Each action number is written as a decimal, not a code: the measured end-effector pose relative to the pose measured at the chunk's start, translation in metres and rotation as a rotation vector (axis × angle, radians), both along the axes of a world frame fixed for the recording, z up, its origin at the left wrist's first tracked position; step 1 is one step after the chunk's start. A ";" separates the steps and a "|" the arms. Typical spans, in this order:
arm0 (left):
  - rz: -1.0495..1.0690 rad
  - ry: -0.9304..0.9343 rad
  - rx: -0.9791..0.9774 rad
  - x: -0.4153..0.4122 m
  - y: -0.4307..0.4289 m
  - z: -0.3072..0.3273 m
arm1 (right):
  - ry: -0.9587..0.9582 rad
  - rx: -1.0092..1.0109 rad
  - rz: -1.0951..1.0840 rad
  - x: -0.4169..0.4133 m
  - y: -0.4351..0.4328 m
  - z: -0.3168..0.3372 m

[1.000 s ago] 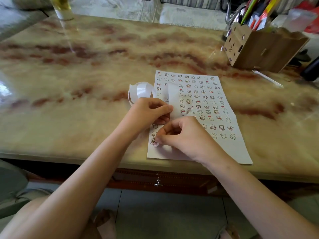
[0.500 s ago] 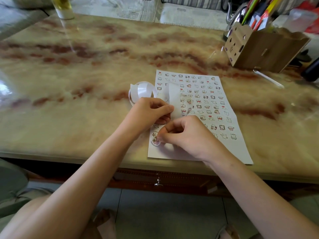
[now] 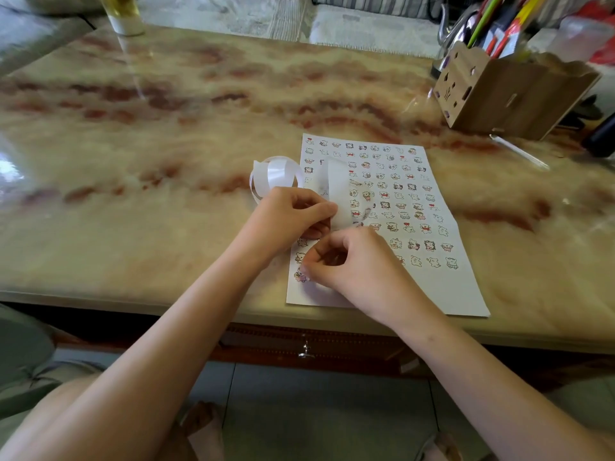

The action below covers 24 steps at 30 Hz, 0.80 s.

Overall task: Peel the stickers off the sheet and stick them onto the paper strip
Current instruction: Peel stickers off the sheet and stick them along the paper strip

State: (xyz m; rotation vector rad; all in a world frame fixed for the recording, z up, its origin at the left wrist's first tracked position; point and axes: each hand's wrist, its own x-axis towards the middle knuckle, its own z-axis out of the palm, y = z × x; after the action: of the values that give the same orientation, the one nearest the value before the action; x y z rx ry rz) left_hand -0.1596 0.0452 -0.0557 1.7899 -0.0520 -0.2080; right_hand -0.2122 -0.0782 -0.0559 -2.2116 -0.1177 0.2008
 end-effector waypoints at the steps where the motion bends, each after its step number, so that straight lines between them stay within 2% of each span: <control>1: 0.000 0.000 0.002 0.000 0.000 0.000 | -0.011 -0.009 -0.004 -0.001 0.000 0.000; 8: 0.003 -0.001 -0.001 0.000 0.000 -0.001 | -0.073 -0.065 -0.001 -0.002 -0.001 -0.002; 20: 0.001 0.013 0.005 0.001 0.000 -0.002 | -0.043 0.007 -0.003 0.004 -0.006 -0.003; 24: -0.001 0.010 0.009 0.000 0.000 -0.001 | -0.081 -0.111 0.011 0.002 -0.003 -0.002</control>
State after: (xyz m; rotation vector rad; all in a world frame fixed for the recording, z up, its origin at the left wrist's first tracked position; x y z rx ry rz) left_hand -0.1597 0.0452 -0.0569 1.7981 -0.0446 -0.2186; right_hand -0.2104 -0.0816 -0.0584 -2.3305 -0.1676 0.1263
